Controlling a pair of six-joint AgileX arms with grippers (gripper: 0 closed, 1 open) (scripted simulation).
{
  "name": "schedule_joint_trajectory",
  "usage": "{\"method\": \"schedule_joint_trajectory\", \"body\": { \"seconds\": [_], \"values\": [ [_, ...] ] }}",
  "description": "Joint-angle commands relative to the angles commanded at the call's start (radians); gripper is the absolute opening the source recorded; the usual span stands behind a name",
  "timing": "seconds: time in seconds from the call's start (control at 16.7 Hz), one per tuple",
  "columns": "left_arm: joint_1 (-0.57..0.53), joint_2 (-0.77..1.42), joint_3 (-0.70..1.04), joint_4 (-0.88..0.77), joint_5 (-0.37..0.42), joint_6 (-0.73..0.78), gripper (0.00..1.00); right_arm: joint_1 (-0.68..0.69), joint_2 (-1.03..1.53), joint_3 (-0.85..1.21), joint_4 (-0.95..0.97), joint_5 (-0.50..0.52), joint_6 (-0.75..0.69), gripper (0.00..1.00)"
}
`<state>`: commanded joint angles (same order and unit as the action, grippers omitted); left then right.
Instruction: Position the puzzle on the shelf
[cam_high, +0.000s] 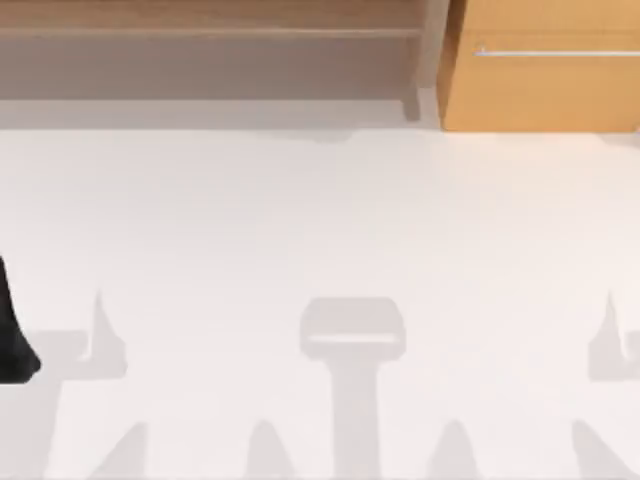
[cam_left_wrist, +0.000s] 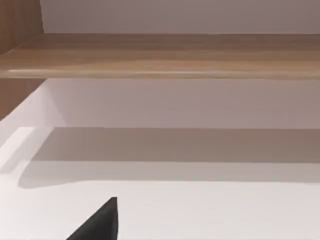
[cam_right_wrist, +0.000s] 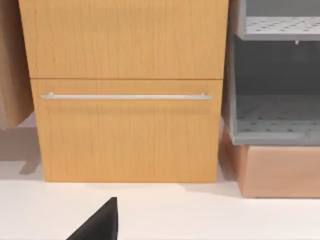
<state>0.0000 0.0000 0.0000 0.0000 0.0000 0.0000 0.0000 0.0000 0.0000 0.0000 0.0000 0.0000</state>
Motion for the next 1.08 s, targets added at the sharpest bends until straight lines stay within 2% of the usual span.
{"method": "schedule_joint_trajectory", "body": {
  "seconds": [0.24,0.48,1.08],
  "values": [
    [0.0,0.0,0.0,0.0,0.0,0.0,1.0,0.006,0.025,0.008,0.005,-0.001,-0.016,1.0],
    [0.0,0.0,0.0,0.0,0.0,0.0,1.0,0.046,0.188,0.069,0.051,-0.01,-0.134,1.0],
    [0.0,0.0,0.0,0.0,0.0,0.0,1.0,0.201,1.016,0.385,0.36,-0.014,-0.699,1.0]
  ]
}}
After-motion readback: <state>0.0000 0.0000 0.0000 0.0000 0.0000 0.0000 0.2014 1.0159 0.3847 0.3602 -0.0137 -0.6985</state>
